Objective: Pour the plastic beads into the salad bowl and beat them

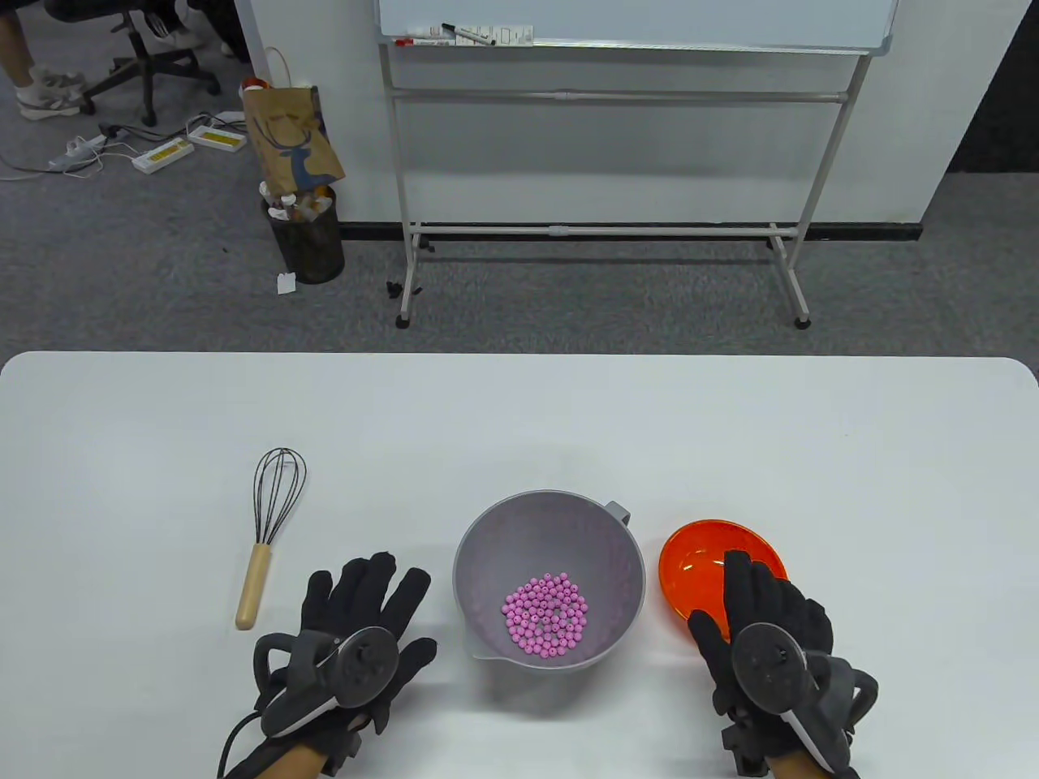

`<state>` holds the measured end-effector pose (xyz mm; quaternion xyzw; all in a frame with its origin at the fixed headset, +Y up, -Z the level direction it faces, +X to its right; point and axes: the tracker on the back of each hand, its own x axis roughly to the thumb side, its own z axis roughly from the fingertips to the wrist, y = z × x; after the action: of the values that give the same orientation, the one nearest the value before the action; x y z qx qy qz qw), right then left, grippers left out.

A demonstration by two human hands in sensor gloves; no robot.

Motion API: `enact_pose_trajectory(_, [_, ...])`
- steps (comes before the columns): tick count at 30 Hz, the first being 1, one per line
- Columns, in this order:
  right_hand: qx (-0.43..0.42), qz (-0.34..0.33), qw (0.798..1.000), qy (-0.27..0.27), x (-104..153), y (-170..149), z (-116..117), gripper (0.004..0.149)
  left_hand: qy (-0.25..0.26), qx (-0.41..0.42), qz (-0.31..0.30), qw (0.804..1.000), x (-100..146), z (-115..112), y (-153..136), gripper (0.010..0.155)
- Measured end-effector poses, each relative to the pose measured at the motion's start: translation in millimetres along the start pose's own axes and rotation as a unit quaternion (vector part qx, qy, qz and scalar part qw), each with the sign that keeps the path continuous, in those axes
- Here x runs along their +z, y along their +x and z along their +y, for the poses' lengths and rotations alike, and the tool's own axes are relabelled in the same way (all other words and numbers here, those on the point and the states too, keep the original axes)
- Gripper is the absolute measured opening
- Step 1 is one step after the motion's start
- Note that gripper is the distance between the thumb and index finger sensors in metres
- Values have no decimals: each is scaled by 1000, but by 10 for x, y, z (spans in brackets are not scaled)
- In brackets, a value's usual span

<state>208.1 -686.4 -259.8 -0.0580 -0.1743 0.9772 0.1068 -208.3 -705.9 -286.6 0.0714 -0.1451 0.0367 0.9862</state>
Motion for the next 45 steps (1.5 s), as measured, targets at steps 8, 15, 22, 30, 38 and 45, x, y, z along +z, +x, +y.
enact_pose_trajectory(8, [-18, -1, 998, 60, 28, -53, 78, 87, -4, -6, 15, 1000, -21, -18, -59, 74])
enact_pose_trajectory(15, [-20, -5, 998, 63, 30, -40, 69, 86, 2, 1, 49, 999, -38, 23, -196, 75])
enact_pose_trajectory(22, [-29, -6, 998, 63, 37, -38, 36, 85, 30, 28, 133, 990, -69, 211, -547, 78])
enact_pose_trajectory(30, [-36, 8, 998, 57, 41, -50, 21, 83, 3, -12, 296, 955, -68, 232, -1371, 80])
enact_pose_trajectory(38, [-38, 12, 997, 63, 25, -59, 64, 83, -70, -59, 377, 922, -38, -159, -1895, 84])
enact_pose_trajectory(45, [-37, 18, 997, 69, 24, -85, 77, 83, -122, -99, 354, 922, -194, -502, -1734, 72])
